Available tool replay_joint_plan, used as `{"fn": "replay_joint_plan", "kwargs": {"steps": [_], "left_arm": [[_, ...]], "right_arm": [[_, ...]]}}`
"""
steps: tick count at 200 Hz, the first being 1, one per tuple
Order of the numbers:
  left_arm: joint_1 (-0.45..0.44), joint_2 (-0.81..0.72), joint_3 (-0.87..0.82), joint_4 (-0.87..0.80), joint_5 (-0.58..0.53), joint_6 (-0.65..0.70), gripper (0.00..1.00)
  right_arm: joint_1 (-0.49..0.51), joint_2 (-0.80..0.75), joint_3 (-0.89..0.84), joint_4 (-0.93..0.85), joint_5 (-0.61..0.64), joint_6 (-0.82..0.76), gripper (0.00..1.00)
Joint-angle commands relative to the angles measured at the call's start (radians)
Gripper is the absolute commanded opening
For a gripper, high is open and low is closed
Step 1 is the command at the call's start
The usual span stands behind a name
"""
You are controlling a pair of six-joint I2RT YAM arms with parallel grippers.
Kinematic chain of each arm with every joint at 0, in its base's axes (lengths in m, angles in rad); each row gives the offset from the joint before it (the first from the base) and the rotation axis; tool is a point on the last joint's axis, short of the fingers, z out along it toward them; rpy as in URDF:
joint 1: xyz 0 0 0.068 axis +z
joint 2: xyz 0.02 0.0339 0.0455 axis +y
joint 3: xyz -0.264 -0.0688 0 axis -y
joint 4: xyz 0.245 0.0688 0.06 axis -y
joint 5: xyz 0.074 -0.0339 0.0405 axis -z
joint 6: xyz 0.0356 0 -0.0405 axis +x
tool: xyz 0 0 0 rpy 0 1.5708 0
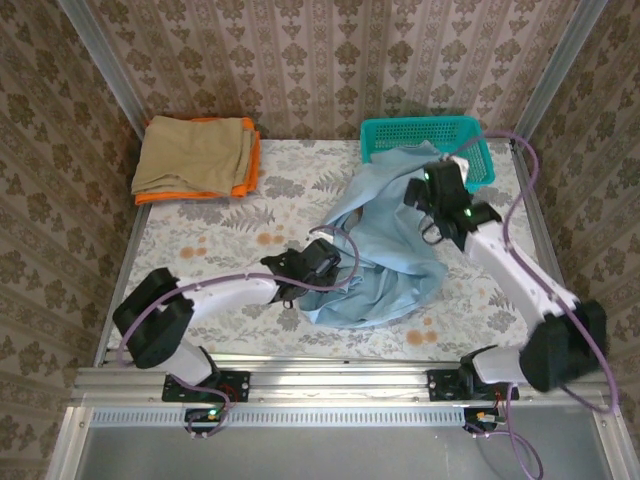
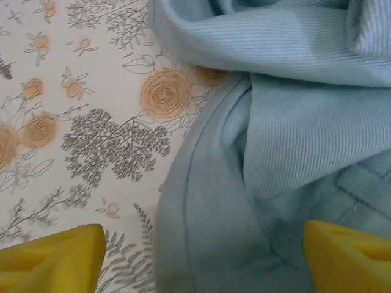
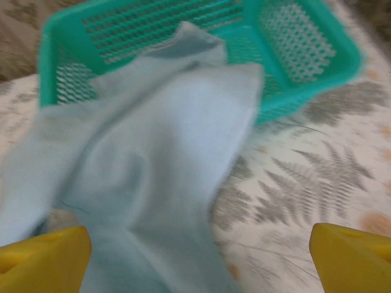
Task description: Fold and stack the trousers
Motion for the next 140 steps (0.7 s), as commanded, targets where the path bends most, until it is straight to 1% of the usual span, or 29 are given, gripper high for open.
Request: {"fn": "replay_joint_plan", "kwargs": {"steps": [1,14,33,49,57,76,90,109,133,140], "left_arm": [[-0.002,0.042,0.033,0.000,0.013,-0.020,0.80],[-0.001,0.054,0.019,0.014,0.023,-0.029,0.76],[0.001,0.043,-0.001,0.028,0.043,-0.032,0.66],[0.001,0.018,-0.010,0.027,0.038,-0.023,0.60],[0.002,0.005,-0.014,0.024,0.030,-0.017,0.60],[0.004,-0.016,-0.023,0.019,0.021,-0.009,0.56],[0.009,-0.025,-0.032,0.023,0.024,-0.005,0.51],[0.013,-0.030,-0.040,0.028,0.031,-0.003,0.43],[0.020,-0.039,-0.046,0.030,0.036,0.001,0.29],[0.023,-0.041,-0.047,0.031,0.038,0.003,0.25]], "right_arm": [[-0.012,0.191,0.147,-0.024,-0.145,0.019,0.94],[-0.016,0.276,0.222,-0.031,-0.158,0.032,0.95],[-0.020,0.403,0.337,-0.079,-0.179,0.057,0.95],[-0.018,0.497,0.404,-0.103,-0.222,0.069,0.92],[-0.019,0.527,0.412,-0.091,-0.244,0.074,0.88],[-0.020,0.566,0.435,-0.093,-0.261,0.078,0.74],[-0.019,0.576,0.446,-0.094,-0.262,0.073,0.59],[-0.024,0.585,0.471,-0.107,-0.263,0.064,0.28],[-0.031,0.596,0.505,-0.110,-0.275,0.040,0.00],[-0.034,0.593,0.512,-0.110,-0.279,0.033,0.00]]}}
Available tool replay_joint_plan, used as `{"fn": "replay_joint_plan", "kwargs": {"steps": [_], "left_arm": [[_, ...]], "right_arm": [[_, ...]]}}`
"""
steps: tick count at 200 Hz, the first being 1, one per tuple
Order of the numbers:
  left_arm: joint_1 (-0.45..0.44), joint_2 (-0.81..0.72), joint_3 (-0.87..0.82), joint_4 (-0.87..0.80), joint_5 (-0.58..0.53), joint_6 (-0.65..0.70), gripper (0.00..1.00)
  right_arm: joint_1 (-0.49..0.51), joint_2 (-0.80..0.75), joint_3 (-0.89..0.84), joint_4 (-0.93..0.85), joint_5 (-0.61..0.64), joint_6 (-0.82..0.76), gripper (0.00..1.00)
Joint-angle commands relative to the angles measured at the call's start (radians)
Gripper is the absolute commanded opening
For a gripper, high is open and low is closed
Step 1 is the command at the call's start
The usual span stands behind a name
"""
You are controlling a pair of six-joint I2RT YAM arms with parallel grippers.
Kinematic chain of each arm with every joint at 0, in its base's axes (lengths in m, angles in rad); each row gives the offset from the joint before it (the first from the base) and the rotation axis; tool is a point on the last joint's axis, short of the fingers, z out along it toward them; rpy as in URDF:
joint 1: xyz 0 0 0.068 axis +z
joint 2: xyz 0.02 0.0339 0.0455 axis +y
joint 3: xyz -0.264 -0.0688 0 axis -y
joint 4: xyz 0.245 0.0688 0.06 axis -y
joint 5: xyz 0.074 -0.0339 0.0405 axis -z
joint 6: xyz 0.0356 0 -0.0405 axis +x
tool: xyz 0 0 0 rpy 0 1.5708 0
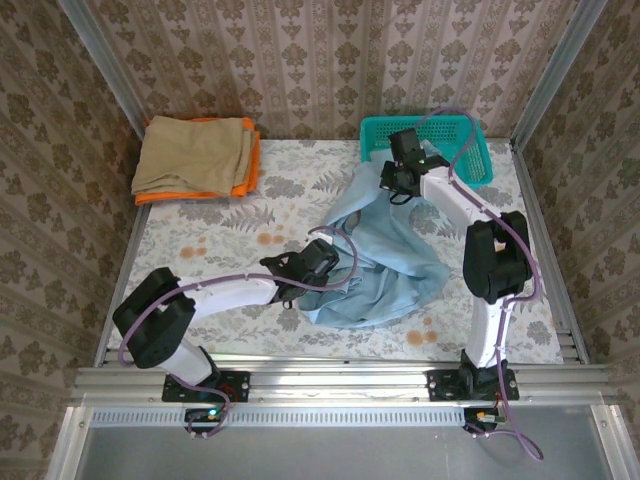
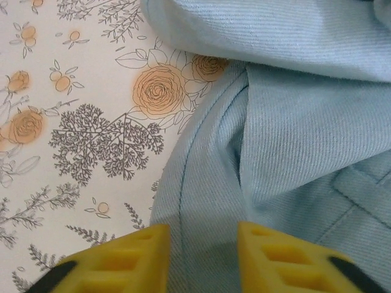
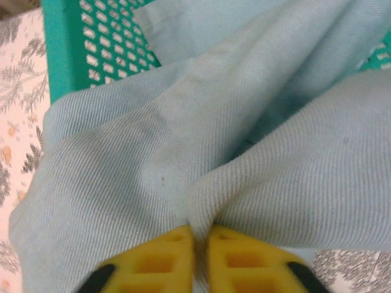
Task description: Fold and stack the trousers
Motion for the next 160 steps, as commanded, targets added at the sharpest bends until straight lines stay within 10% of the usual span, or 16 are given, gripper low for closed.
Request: {"fn": "replay_joint_plan", "kwargs": {"steps": [1,26,160], "left_arm": [[0.010,-0.027,-0.017,0.001,0.010,0.012,0.24],[0.015,-0.040,-0.018,-0.006,0.017,0.021,0.00],[0.018,-0.085,-0.021,-0.010,-0.003,0.015,0.00]], "right_arm": [[-0.010,0.024,0.055,-0.023,-0.030,-0.020,0.00],[-0.011,-0.015,0.077,-0.012,-0.038,-0.055,0.00],[0.157,-0.651,-0.236,0.177,0.472,-0.246,0.00]]}}
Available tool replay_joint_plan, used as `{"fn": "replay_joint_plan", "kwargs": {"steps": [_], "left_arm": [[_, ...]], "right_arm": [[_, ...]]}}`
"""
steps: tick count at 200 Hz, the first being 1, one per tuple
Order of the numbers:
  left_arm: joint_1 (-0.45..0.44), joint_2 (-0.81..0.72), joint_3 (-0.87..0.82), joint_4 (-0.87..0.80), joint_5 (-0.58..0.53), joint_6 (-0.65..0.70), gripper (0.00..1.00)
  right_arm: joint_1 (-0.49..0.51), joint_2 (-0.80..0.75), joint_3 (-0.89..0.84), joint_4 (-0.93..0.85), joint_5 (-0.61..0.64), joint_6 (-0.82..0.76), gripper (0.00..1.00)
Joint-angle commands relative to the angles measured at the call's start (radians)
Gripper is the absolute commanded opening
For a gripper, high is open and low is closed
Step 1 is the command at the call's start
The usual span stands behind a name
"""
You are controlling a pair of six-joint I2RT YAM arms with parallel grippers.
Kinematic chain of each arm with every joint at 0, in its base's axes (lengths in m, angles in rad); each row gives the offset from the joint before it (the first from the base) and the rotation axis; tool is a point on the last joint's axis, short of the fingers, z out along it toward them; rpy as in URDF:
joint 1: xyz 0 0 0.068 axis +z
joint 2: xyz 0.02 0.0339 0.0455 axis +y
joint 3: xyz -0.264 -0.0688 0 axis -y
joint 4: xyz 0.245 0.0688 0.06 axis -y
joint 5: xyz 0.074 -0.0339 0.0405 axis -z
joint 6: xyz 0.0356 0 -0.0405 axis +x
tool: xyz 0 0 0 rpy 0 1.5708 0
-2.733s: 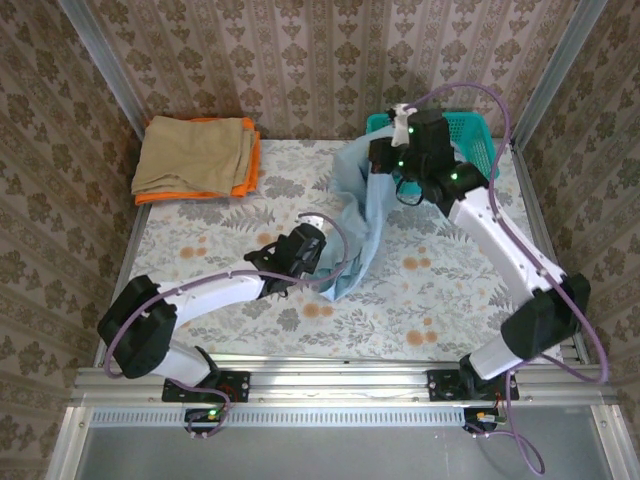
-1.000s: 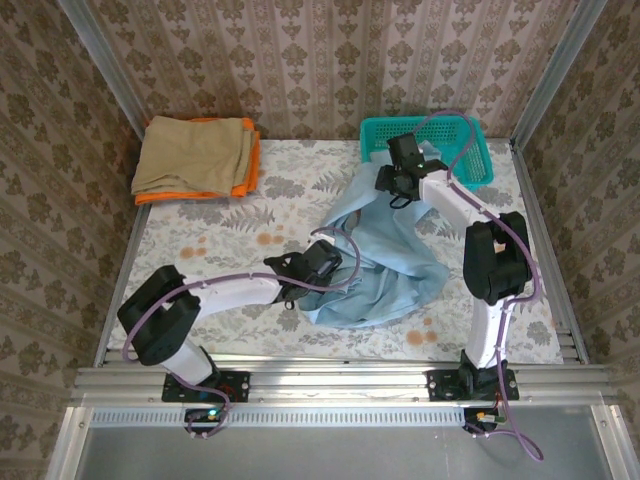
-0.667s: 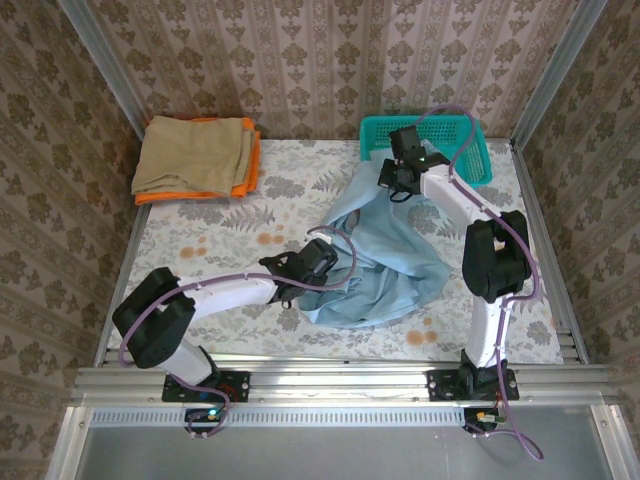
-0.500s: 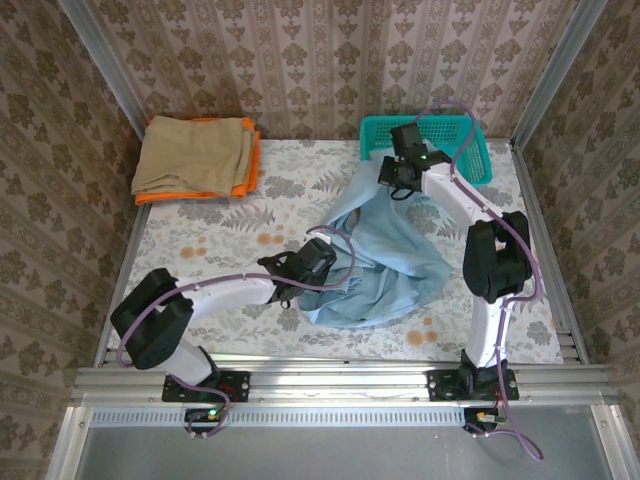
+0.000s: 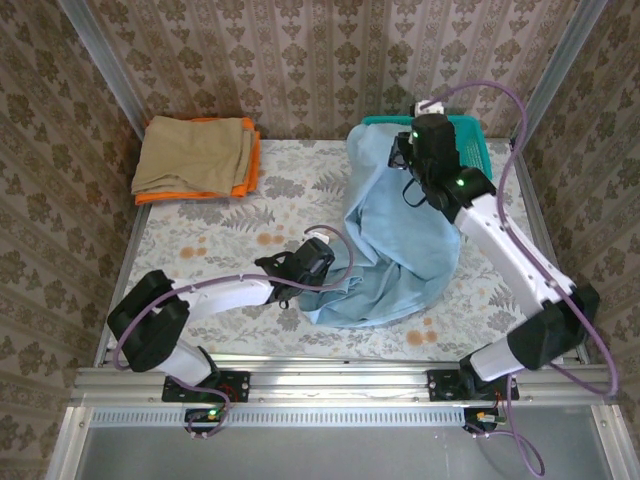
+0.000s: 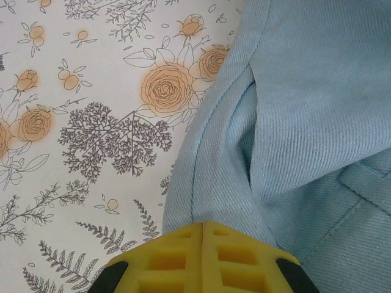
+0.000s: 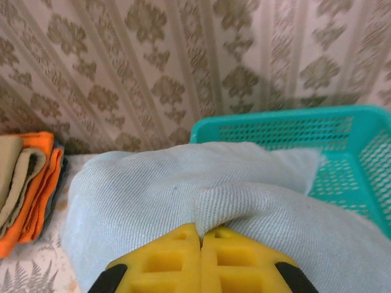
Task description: Fold and stack the trousers
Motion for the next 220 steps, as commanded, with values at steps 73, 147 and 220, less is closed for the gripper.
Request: {"fn": "replay_joint_plan", "kwargs": {"steps": [73,147,220], "left_arm": [[-0.003,-0.071,0.068,-0.084,0.081,0.055,0.00],[-0.061,-0.100,0.067,-0.293,0.057,-0.197,0.74],[0.067,-0.115,-0.089,-0.030,0.255,-0.339,0.70]], "right_arm": [[-0.092,-0.543,-0.516,-0.153,0.463,0.128,0.20],[-0.119,-0.494,-0.542,-0.193,0.199,0.202,0.68],[0.016,-0.443,-0.646,-0.129,0.120,0.234,0.67]]}}
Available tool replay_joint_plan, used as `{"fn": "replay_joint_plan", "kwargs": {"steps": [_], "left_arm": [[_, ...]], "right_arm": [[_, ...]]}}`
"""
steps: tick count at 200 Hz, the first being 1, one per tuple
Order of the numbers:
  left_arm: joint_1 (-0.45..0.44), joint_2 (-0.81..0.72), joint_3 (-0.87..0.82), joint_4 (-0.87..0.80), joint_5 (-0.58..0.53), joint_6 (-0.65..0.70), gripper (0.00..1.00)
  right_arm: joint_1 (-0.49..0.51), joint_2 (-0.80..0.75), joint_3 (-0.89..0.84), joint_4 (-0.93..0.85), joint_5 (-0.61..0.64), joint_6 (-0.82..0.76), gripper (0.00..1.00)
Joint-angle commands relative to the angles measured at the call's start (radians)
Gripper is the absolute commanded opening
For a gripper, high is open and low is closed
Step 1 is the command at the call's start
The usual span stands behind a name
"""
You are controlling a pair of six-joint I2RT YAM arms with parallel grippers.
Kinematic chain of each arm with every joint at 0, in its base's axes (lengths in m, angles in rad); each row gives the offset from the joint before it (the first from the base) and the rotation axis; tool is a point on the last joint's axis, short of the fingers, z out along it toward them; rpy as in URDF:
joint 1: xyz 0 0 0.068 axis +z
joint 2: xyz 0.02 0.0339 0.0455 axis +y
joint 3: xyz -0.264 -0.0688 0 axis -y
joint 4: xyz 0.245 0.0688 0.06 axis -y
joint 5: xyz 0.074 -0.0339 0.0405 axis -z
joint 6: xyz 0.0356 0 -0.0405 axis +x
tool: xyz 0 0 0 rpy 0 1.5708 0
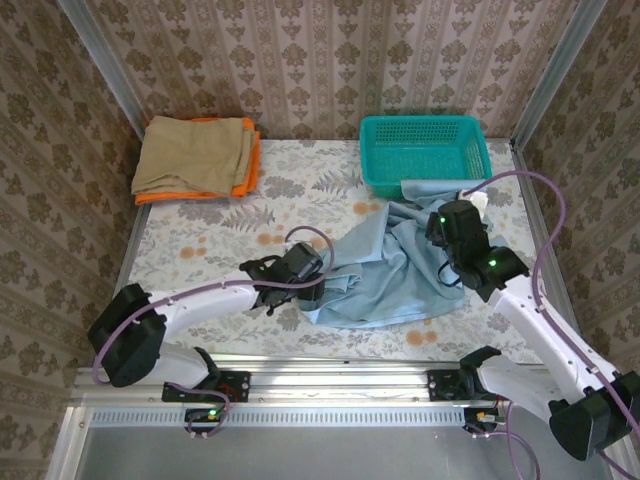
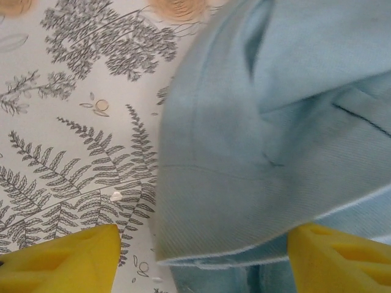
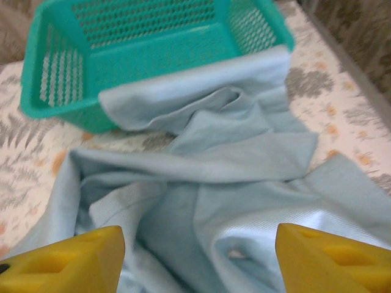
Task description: Fold and stack the trousers
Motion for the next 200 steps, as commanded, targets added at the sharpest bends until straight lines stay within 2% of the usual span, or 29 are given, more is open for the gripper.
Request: {"fn": "replay_joint_plan", "kwargs": {"steps": [1,13,31,53,85,105,127,153,191,194,200], "left_arm": [[0.033,0.003,-0.028,0.121,0.088,-0.066,0.69],[0.045,0.018,-0.033,0.161,0.115,-0.071,0.58],[0.055,0.031,-0.053,0.240,0.169,-0.079,0.29],[0.061,0.002,-0.063,0.245,0.175,-0.068,0.00],[0.122,-0.158,-0.011,0.037,0.055,0.037,0.00],[0.248,-0.283,0.060,-0.101,0.019,0.126,0.00],[0.419,-0.362,0.131,-0.159,0.055,0.210,0.00],[0.612,-0.299,0.208,-0.141,0.139,0.287,0.00],[0.802,-0.073,0.357,-0.157,0.105,0.337,0.00],[0.819,-0.052,0.367,-0.160,0.103,0.332,0.06],[0.854,-0.011,0.389,-0.173,0.118,0.319,0.30]], "right_arm": [[0.033,0.001,-0.035,0.034,-0.019,0.039,0.67],[0.037,-0.007,-0.057,0.039,-0.022,0.045,0.67],[0.038,-0.015,-0.066,0.048,-0.033,0.046,0.67],[0.042,-0.009,-0.054,0.038,-0.032,0.036,0.66],[0.046,0.003,-0.053,0.053,-0.042,0.033,0.66],[0.053,0.021,-0.059,0.066,-0.054,0.036,0.65],[0.058,0.027,-0.073,0.085,-0.068,0.045,0.65],[0.065,0.031,-0.087,0.109,-0.103,0.060,0.66],[0.083,0.036,-0.085,0.100,-0.148,0.088,0.66],[0.083,0.032,-0.086,0.099,-0.151,0.089,0.66],[0.084,0.027,-0.087,0.096,-0.156,0.091,0.66]]}}
